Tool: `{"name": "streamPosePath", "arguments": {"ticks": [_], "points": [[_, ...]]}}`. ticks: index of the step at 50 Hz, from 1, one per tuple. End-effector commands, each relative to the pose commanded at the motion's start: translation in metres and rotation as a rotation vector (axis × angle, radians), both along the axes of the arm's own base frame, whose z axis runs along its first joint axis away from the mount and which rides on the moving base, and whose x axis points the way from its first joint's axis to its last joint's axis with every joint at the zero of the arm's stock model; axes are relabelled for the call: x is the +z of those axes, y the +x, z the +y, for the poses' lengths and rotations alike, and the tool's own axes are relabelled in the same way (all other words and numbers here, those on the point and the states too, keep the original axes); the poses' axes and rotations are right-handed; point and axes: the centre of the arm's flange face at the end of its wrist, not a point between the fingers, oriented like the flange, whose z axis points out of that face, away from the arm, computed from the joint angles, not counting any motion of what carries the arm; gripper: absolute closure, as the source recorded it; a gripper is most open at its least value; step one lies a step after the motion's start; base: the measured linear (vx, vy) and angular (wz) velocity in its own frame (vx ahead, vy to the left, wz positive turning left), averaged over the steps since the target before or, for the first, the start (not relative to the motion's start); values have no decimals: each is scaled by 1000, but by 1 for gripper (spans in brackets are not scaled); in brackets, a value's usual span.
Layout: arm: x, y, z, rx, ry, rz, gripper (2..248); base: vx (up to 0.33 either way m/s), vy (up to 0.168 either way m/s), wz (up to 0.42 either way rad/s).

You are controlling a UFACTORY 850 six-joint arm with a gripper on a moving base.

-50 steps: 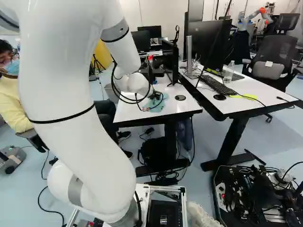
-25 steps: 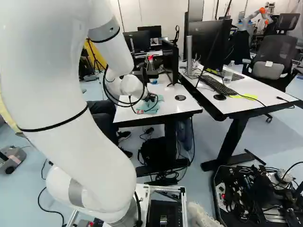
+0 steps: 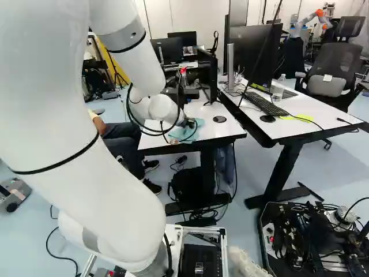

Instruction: Clean the table with the green towel

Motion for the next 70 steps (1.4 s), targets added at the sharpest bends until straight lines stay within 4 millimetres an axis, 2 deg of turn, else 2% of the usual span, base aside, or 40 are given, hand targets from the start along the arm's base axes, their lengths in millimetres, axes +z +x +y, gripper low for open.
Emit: {"name": "streamPosePath", "arguments": {"ticks": [12, 24, 31, 49, 70], "points": [[0, 7, -18, -40, 0, -1, 196, 0, 0, 0], [0, 26, -34, -66, -1, -5, 196, 0, 0, 0], [0, 40, -37, -65, -2, -8, 196, 0, 0, 0], [-1, 61, -16, -12, -2, -13, 196, 0, 0, 0], [-1, 64, 17, 58, -2, -12, 196, 0, 0, 0]]}}
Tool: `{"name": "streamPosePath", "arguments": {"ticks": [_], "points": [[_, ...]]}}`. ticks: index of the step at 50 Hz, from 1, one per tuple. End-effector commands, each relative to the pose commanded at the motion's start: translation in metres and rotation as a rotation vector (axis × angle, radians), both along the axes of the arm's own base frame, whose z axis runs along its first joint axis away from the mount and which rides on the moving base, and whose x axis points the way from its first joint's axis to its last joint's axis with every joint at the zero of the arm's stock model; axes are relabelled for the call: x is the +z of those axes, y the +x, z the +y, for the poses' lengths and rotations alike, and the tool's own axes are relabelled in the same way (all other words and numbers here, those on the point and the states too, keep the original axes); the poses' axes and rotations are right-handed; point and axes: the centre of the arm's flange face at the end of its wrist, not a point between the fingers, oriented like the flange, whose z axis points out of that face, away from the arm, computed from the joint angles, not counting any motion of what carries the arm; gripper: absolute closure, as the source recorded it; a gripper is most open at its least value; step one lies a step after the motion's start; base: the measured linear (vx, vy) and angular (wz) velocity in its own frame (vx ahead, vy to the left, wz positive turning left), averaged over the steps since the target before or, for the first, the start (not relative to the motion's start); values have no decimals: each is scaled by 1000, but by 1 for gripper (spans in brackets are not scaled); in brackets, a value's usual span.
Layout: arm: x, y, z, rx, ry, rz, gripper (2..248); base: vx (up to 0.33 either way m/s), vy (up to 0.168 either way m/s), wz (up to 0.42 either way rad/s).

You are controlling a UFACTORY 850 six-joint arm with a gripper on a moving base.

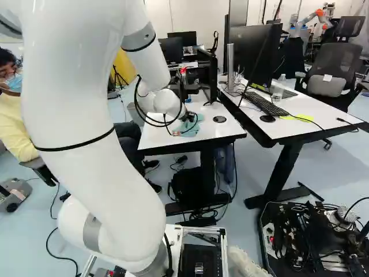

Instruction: Clean the table with the green towel

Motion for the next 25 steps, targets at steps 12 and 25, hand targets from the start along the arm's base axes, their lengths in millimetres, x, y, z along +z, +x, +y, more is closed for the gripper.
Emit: {"name": "streamPosePath", "arguments": {"ticks": [12, 25], "points": [[0, -18, 15, 28, 0, 5, 196, 0, 0, 0], [1, -35, 17, 29, 1, 9, 196, 0, 0, 0]]}}
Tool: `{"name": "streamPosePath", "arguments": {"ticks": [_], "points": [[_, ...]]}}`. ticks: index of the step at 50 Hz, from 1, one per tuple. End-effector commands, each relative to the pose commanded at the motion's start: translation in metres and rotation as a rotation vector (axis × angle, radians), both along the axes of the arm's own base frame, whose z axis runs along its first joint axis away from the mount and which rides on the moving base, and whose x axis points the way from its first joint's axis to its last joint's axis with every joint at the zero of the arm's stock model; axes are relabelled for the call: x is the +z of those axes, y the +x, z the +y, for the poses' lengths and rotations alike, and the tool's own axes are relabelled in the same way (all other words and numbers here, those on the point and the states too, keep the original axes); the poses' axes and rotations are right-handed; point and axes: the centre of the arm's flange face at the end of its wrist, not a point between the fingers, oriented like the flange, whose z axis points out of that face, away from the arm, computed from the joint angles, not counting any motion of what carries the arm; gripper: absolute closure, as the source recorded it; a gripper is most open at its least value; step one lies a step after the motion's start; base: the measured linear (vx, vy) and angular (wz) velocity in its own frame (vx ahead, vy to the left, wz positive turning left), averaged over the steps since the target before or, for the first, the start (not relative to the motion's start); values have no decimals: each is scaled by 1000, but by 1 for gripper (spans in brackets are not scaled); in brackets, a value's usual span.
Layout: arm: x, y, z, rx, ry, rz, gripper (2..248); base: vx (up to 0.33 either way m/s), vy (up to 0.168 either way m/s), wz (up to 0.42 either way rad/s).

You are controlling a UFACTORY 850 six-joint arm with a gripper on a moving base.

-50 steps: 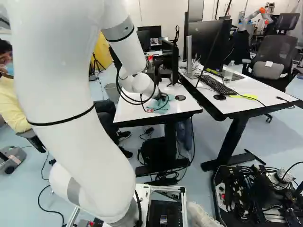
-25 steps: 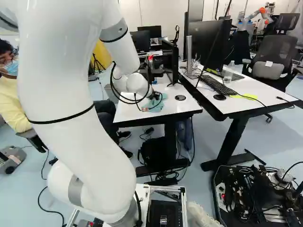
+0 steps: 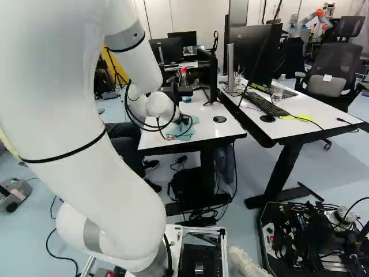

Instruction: Clean the table with the green towel

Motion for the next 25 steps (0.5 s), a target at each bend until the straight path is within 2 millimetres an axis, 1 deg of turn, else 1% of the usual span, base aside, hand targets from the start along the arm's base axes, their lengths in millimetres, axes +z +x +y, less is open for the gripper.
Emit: {"name": "streamPosePath", "arguments": {"ticks": [6, 15, 25], "points": [[2, -2, 0, 0, 0, -4, 196, 0, 0, 0], [10, -6, 1, 0, -2, -21, 196, 0, 0, 0], [19, -19, 9, 17, -2, -24, 196, 0, 0, 0]]}}
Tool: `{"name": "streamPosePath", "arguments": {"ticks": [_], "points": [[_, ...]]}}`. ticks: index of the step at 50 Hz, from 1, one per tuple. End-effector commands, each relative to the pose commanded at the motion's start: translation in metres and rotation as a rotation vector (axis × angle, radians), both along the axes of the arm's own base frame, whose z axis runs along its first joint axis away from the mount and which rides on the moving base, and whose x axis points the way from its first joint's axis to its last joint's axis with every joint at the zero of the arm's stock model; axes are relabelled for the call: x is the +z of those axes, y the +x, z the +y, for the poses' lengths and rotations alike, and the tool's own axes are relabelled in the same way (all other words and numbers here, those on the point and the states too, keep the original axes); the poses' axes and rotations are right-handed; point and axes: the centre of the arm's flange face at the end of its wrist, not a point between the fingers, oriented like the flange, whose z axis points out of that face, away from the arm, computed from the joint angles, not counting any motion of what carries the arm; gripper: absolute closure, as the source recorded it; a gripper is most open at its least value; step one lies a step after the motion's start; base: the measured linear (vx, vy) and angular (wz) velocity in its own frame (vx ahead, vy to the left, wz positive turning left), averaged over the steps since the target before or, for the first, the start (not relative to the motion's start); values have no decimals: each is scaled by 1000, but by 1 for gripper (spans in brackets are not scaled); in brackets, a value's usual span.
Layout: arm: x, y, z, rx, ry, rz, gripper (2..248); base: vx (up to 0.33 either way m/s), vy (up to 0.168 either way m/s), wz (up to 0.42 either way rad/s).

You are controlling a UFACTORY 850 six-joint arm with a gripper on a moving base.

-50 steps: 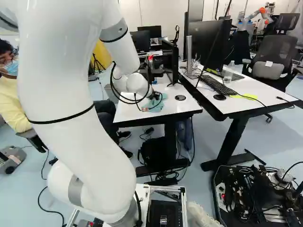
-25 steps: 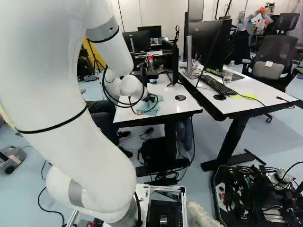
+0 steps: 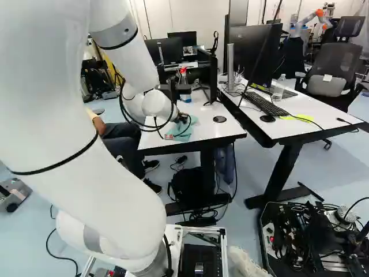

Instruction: Clean the table with the green towel

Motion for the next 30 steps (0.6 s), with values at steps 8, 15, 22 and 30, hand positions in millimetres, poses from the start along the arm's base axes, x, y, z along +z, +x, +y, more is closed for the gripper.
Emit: {"name": "streamPosePath", "arguments": {"ticks": [8, 15, 22, 30], "points": [[6, -16, 10, 23, 1, 8, 196, 0, 0, 0], [11, -27, 15, 35, 1, 21, 196, 0, 0, 0], [18, -33, 16, 38, 1, 15, 196, 0, 0, 0], [21, -35, 17, 38, 1, 8, 196, 0, 0, 0]]}}
